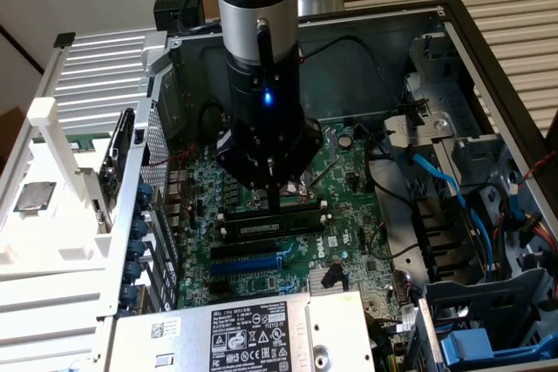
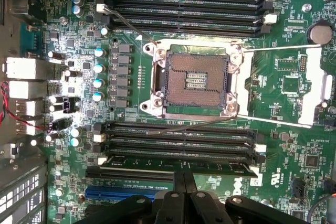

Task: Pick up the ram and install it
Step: 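Press down the ram until it locks into place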

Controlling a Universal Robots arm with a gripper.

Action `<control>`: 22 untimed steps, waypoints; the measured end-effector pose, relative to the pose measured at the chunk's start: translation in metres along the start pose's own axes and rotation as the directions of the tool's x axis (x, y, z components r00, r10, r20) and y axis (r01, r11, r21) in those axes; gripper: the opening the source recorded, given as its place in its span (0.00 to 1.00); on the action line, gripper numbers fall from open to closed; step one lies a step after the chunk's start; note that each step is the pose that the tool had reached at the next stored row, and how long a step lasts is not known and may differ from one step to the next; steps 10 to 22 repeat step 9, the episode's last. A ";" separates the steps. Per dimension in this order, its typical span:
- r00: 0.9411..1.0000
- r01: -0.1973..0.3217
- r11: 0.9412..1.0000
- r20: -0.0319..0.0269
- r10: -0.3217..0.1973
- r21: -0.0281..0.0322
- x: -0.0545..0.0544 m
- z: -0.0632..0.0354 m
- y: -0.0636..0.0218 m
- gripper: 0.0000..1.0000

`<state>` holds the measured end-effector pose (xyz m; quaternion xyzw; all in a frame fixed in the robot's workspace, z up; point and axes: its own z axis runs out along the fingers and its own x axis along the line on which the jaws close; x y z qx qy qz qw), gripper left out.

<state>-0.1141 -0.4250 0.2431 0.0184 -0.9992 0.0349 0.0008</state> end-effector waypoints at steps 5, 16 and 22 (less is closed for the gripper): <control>1.000 -0.003 1.000 0.000 0.003 -0.001 0.000 0.0001 -0.0009 0.10; 1.000 -0.003 1.000 0.000 0.003 -0.002 0.000 0.0001 -0.0009 0.10; 1.000 -0.003 1.000 0.000 0.003 -0.002 0.000 0.0001 -0.0009 0.10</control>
